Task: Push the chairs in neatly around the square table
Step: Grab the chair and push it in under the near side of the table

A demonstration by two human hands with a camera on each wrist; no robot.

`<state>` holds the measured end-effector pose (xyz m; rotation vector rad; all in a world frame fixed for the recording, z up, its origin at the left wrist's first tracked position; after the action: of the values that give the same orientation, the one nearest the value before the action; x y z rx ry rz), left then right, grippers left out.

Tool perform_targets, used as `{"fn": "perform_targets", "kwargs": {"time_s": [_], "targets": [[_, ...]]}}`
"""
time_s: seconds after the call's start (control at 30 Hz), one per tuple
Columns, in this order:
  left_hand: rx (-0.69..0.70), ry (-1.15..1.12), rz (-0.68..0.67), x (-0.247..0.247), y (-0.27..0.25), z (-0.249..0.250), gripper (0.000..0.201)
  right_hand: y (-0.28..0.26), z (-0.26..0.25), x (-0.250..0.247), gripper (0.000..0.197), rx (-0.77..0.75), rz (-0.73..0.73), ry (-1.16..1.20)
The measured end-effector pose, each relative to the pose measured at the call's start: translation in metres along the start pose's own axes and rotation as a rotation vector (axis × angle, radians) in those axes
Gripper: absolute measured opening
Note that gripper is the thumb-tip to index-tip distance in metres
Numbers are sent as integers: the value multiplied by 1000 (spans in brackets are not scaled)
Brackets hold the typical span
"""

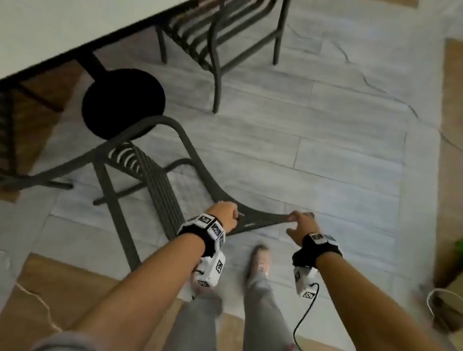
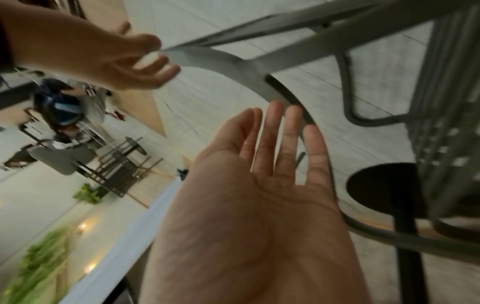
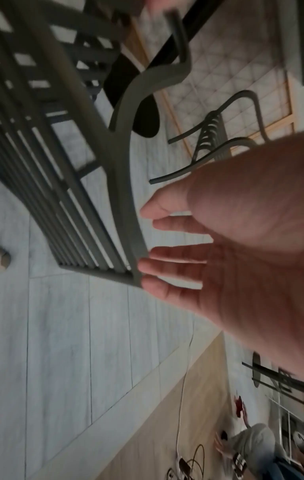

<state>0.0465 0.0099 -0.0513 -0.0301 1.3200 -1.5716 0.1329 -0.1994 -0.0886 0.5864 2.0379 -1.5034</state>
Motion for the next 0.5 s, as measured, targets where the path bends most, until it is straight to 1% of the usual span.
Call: {"fn": "perform_targets", "kwargs": {"time_s": [0.03, 0.07, 0.17, 0.23, 0.33, 0.43, 0.5], "targets": [[17, -8, -10, 11, 14, 15, 24, 8, 12, -1, 44, 0, 29, -5], [38, -5, 7, 20, 28, 29, 26, 18, 23, -5, 49, 4, 71, -15], [116, 61, -3, 55, 62, 73, 32, 43, 54, -1, 60, -15, 100, -37], [157, 100, -20, 79, 84, 98, 36, 59, 73, 5, 59, -28, 84, 37], [124, 54, -69, 112, 112, 123, 41, 76, 92, 13, 55, -46, 74, 160], [97, 28, -114, 129, 131, 138, 48, 86, 102, 23, 52, -81, 92, 261], [83, -4, -156, 131, 141, 144, 49, 87, 101, 26, 48, -93, 95, 312]]}}
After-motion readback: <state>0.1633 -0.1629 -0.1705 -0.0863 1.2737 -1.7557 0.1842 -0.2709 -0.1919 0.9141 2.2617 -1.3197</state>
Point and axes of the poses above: each hand's wrist, its own y-axis towards the middle knuckle, its own x-axis out of the palm, z = x × y, the point moved 7 cm from there along y, towards the middle knuckle, and after that the axes turned 4 degrees about -y, right-handed, at the moved point
